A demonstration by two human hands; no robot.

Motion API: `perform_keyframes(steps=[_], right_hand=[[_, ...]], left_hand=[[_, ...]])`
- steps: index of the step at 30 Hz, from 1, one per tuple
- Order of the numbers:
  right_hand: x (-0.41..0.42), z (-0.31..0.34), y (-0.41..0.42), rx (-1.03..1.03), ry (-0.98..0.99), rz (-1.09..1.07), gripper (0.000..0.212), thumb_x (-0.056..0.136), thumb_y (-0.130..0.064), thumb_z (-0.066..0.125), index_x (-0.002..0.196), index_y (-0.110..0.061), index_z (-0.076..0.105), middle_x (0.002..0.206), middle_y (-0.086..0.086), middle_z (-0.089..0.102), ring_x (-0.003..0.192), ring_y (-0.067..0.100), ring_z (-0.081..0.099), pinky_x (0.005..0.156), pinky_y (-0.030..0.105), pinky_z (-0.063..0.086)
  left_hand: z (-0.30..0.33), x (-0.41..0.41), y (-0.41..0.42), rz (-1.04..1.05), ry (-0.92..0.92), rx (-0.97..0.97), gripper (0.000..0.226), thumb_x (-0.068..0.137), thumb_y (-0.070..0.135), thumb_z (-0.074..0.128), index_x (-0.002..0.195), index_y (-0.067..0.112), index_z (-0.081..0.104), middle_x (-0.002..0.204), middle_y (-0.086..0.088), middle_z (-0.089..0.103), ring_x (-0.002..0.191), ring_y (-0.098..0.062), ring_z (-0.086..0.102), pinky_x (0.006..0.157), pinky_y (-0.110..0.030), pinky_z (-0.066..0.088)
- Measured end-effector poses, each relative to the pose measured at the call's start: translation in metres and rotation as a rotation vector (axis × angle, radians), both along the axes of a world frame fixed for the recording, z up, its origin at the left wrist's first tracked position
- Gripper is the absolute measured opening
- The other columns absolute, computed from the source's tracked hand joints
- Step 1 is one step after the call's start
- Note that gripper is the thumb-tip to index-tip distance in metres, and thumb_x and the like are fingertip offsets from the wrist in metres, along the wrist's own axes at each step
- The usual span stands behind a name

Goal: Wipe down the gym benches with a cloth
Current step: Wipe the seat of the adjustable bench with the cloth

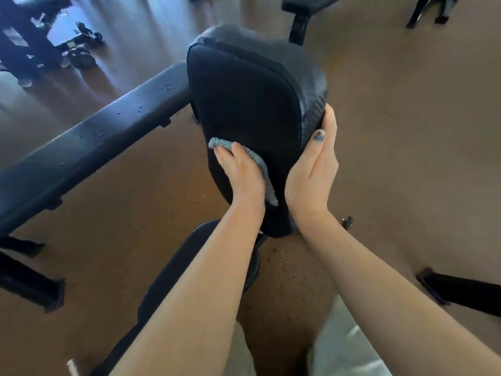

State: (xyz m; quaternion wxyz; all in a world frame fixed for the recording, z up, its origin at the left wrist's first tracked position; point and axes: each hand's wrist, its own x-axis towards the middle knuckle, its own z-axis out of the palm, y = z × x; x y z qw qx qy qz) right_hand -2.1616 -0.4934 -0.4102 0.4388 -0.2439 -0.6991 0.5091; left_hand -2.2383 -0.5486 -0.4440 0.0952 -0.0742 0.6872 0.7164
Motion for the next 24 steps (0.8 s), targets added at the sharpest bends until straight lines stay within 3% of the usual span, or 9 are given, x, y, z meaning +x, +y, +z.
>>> perform_keyframes(steps=[2,4,6,9,11,14,16,18,24], right_hand=[[0.013,0.011,-0.004,-0.064,-0.132,0.046,0.047,0.110,-0.034,0.021,0.155,-0.035,0.032,0.152,-0.010,0.051,0.136,0.007,0.050,0.113,0.035,0.043],[0.027,0.032,-0.009,-0.156,-0.254,0.064,0.050,0.108,-0.035,0.026,0.158,-0.035,0.029,0.151,-0.008,0.053,0.136,0.015,0.052,0.113,0.042,0.044],[0.037,0.061,-0.014,-0.353,-0.332,0.060,0.053,0.106,-0.026,0.037,0.158,-0.034,0.032,0.152,-0.011,0.052,0.136,0.010,0.051,0.112,0.032,0.044],[0.047,0.108,-0.018,-0.564,-0.475,0.137,0.060,0.102,-0.019,0.047,0.159,-0.032,0.033,0.153,-0.011,0.050,0.128,0.006,0.053,0.093,0.017,0.043],[0.053,0.133,-0.017,-0.570,-0.578,0.214,0.057,0.103,-0.022,0.048,0.158,-0.027,0.036,0.155,-0.007,0.048,0.127,0.007,0.050,0.096,0.018,0.042],[0.070,0.159,-0.015,-0.584,-0.680,0.279,0.042,0.103,-0.026,0.050,0.144,-0.025,0.055,0.142,-0.002,0.058,0.131,0.019,0.053,0.111,0.035,0.043],[0.088,0.176,-0.013,-0.491,-0.718,0.313,0.038,0.097,-0.024,0.059,0.135,-0.024,0.060,0.127,-0.004,0.063,0.116,0.015,0.059,0.099,0.035,0.051],[0.110,0.201,-0.008,-0.405,-0.731,0.318,0.041,0.090,-0.019,0.067,0.130,-0.024,0.060,0.115,-0.007,0.063,0.104,0.010,0.060,0.086,0.029,0.054],[0.150,0.265,0.036,-0.346,-0.739,0.150,0.012,0.092,-0.018,0.061,0.100,-0.021,0.070,0.090,-0.007,0.067,0.081,0.009,0.061,0.061,0.023,0.045]], left_hand=[[0.026,-0.002,-0.002,0.033,-0.290,0.085,0.063,0.109,0.046,0.032,0.166,0.030,0.011,0.169,-0.001,0.025,0.150,-0.027,0.035,0.122,-0.049,0.031],[0.052,0.001,-0.007,0.033,-0.508,0.224,0.066,0.105,0.055,0.044,0.162,0.026,0.029,0.161,-0.005,0.041,0.141,-0.029,0.047,0.118,-0.048,0.038],[0.080,0.012,-0.013,-0.056,-0.600,0.325,0.066,0.098,0.059,0.055,0.152,0.022,0.047,0.151,-0.010,0.055,0.133,-0.031,0.057,0.117,-0.049,0.042],[0.126,0.035,-0.016,-0.154,-0.650,0.388,0.049,0.101,0.048,0.055,0.136,0.013,0.061,0.131,-0.015,0.068,0.118,-0.034,0.067,0.108,-0.048,0.050],[0.158,0.047,-0.015,-0.167,-0.683,0.313,0.036,0.104,0.030,0.050,0.128,0.006,0.063,0.125,-0.017,0.068,0.116,-0.033,0.066,0.104,-0.044,0.052],[0.194,0.061,-0.014,-0.159,-0.789,0.214,0.032,0.095,0.013,0.048,0.124,0.003,0.058,0.135,-0.021,0.060,0.125,-0.036,0.059,0.105,-0.044,0.049],[0.217,0.074,-0.015,-0.163,-0.827,0.167,0.032,0.091,0.009,0.049,0.121,0.003,0.059,0.127,-0.021,0.063,0.117,-0.036,0.063,0.100,-0.045,0.054],[0.244,0.088,-0.013,-0.203,-0.838,0.155,0.041,0.094,0.009,0.049,0.135,0.005,0.055,0.115,-0.019,0.063,0.115,-0.033,0.062,0.104,-0.047,0.052],[0.313,0.125,0.019,-0.401,-0.874,0.159,0.031,0.105,0.023,0.046,0.130,0.007,0.053,0.129,-0.020,0.061,0.119,-0.034,0.061,0.108,-0.050,0.048]])
